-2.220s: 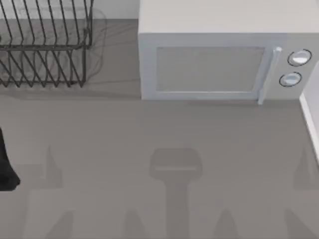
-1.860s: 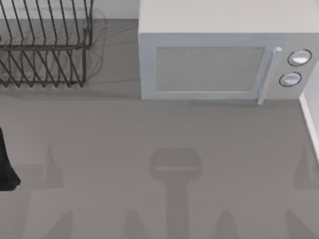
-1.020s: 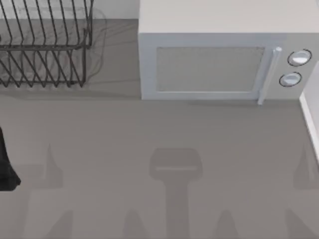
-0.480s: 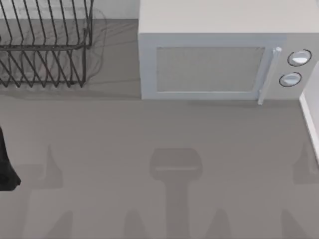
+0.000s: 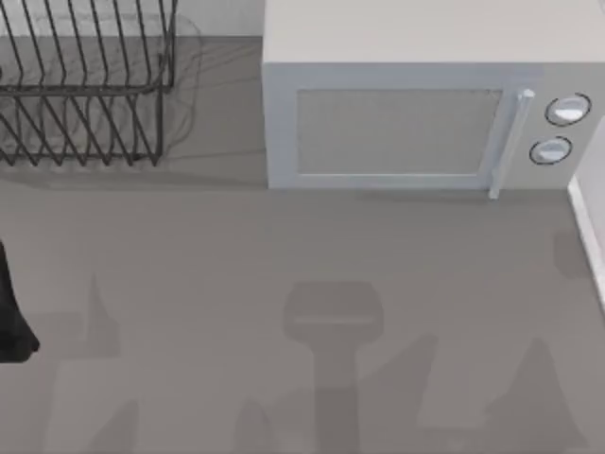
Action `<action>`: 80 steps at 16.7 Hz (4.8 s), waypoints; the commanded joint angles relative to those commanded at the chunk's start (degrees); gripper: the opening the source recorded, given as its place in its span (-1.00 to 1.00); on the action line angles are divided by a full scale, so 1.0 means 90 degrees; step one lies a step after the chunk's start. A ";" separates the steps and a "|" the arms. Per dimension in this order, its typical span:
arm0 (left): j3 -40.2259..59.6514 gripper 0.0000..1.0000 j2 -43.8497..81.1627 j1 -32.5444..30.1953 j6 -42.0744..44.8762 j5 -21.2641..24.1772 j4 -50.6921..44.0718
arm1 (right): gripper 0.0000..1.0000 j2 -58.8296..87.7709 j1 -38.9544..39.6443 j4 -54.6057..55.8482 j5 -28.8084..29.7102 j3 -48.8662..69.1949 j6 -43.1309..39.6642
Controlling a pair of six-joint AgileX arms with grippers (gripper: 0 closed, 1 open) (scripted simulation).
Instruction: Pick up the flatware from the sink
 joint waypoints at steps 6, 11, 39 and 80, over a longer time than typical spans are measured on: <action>0.0000 1.00 0.0000 0.0000 0.0000 0.0000 0.0000 | 1.00 0.4281 -0.0450 -0.2086 0.0006 0.3362 -0.0413; 0.0000 1.00 0.0000 0.0000 0.0000 0.0000 0.0000 | 1.00 0.7182 -0.0750 -0.3476 0.0011 0.5620 -0.0689; 0.0000 1.00 0.0000 0.0000 0.0000 0.0000 0.0000 | 0.85 1.0281 -0.0912 -0.1451 0.0031 0.5583 -0.0821; 0.0000 1.00 0.0000 0.0000 0.0000 0.0000 0.0000 | -1.00 0.8462 -0.0735 -0.4712 -0.0073 0.7199 -0.0584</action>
